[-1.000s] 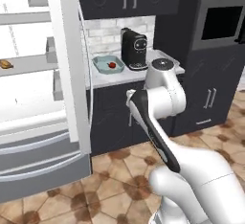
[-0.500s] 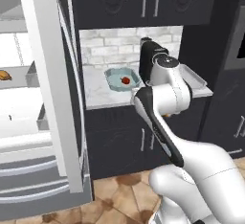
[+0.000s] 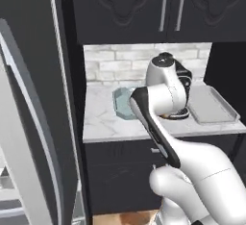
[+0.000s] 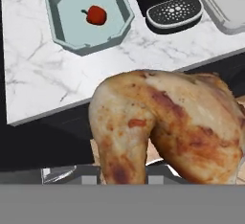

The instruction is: Place one bell pepper and one chicken drumstick in each tupperware on the nearby counter, to pack two identical lunches.

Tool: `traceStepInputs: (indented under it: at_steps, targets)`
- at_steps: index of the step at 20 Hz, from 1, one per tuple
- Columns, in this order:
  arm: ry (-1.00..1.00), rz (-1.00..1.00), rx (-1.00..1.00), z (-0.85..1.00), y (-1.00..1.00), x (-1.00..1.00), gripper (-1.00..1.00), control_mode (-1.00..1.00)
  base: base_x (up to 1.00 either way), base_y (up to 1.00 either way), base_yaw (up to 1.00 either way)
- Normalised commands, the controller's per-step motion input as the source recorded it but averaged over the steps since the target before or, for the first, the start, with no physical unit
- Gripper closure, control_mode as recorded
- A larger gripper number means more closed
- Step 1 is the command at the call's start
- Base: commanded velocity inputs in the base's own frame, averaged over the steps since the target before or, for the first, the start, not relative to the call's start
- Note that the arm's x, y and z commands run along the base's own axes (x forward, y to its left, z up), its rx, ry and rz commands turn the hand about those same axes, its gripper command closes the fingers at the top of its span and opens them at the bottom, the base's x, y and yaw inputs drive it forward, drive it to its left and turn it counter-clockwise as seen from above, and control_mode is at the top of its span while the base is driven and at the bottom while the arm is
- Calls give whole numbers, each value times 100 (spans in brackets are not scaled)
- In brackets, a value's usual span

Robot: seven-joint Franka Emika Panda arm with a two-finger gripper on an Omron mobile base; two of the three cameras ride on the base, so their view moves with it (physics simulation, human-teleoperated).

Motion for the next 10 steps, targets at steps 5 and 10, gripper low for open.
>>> traceStepInputs:
  at_steps: [5, 10]
  targets:
    - [0, 0, 0, 0, 0, 0, 100, 100, 100, -3, 0]
    - [0, 0, 0, 0, 0, 0, 100, 100, 89, 19, -20]
